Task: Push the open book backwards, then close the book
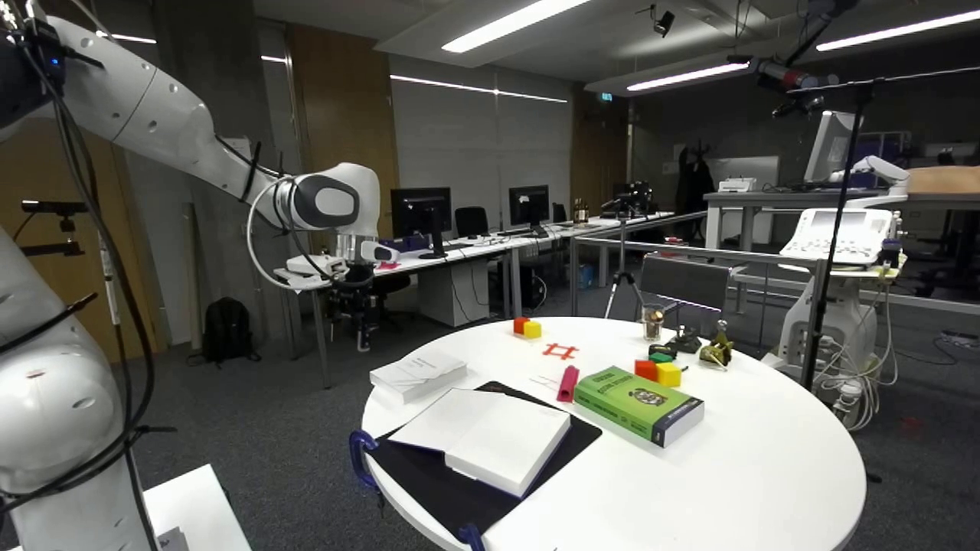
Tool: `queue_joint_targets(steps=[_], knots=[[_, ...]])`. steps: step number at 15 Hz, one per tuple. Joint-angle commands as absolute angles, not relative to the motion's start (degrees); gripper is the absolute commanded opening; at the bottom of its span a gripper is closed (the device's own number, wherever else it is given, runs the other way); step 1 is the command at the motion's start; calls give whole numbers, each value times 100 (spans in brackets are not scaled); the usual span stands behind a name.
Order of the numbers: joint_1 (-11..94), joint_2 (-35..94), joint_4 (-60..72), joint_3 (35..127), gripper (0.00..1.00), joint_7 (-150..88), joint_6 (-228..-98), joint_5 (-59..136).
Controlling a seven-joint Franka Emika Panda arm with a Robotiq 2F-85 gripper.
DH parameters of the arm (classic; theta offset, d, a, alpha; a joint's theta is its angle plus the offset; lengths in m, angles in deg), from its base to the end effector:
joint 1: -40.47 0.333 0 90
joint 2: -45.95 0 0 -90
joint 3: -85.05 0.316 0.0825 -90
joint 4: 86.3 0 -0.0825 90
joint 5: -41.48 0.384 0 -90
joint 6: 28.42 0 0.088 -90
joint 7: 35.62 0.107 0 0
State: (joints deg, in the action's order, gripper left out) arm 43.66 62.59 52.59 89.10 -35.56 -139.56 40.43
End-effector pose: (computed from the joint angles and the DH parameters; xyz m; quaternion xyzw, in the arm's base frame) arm 0.4199 0.0522 0.4020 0.9930 0.0640 -0.0959 0.0243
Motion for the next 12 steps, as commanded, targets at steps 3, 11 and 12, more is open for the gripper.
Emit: queue_joint_targets(steps=[3, 11, 12], knots=[[4326, 6098, 5909, 8736, 100, -3849, -14845, 4113], [4153, 5314, 6945, 8423, 100, -4373, -16860, 3934], [4077, 5180, 7007, 8330, 100, -4468, -17072, 3938]])
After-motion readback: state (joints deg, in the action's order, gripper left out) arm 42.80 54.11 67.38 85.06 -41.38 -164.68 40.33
